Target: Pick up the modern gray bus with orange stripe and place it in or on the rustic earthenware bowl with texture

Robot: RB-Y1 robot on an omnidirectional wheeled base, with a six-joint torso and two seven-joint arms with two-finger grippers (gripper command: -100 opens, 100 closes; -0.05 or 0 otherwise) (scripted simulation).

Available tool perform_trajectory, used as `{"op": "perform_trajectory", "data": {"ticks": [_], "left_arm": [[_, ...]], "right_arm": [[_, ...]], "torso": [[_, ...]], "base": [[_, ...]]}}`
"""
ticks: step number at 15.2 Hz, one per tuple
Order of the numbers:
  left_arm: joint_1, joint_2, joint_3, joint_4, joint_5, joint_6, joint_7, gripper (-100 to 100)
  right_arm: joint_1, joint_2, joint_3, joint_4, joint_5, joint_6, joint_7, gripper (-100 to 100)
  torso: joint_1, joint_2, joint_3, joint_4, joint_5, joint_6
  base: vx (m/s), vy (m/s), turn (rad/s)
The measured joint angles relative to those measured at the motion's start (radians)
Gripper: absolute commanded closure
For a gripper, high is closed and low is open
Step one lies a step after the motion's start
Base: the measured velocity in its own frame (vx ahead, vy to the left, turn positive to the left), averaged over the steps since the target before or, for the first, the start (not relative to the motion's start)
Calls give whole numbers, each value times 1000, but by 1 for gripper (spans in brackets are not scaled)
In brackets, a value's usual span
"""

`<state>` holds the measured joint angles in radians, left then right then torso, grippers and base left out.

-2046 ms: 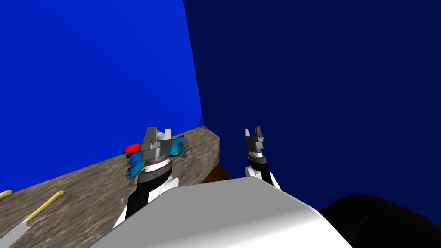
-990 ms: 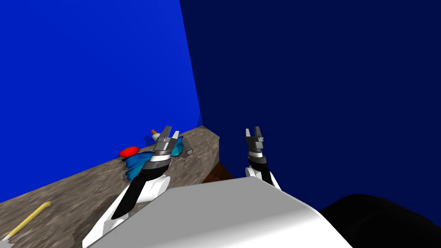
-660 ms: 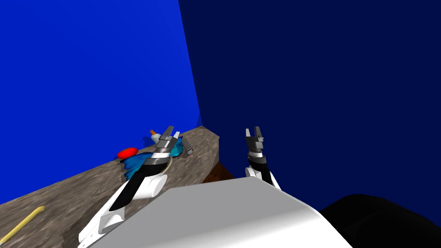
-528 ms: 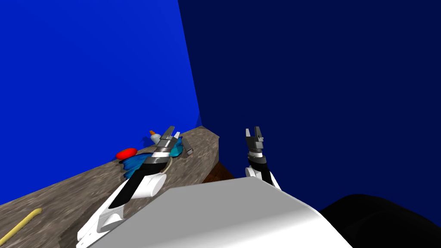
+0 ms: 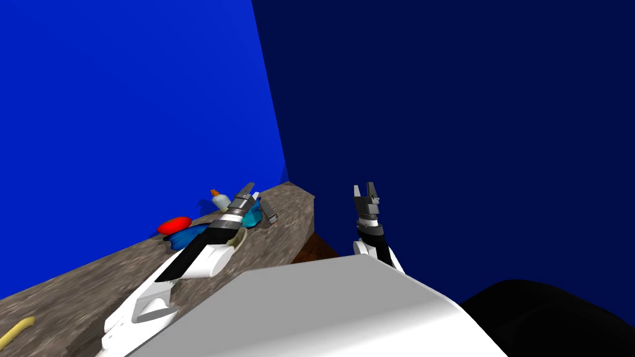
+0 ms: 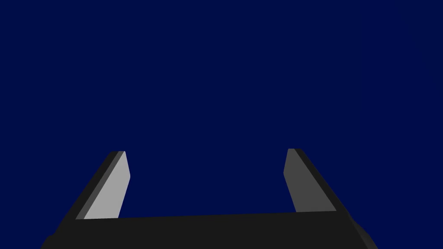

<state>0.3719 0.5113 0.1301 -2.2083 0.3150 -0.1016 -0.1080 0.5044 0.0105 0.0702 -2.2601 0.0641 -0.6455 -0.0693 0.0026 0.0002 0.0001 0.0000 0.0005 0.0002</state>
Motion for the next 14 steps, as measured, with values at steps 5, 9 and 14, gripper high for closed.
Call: {"op": "perform_trajectory", "data": {"ticks": [5, 9, 14], "left_arm": [[-14, 48, 18, 21, 41, 89, -4, -100], [-31, 99, 36, 41, 84, 168, -12, -100], [-52, 151, 49, 76, 131, 269, -26, -100]], "right_arm": [[0, 0, 0, 0, 0, 0, 0, 0], [0, 0, 0, 0, 0, 0, 0, 0], [0, 0, 0, 0, 0, 0, 0, 0]], "torso": [[-1, 0, 0, 0, 0, 0], [-1, 0, 0, 0, 0, 0], [-1, -1, 0, 0, 0, 0]], "base": [[-8, 16, -55], [-7, 18, -88], [-6, 13, -50]]}}
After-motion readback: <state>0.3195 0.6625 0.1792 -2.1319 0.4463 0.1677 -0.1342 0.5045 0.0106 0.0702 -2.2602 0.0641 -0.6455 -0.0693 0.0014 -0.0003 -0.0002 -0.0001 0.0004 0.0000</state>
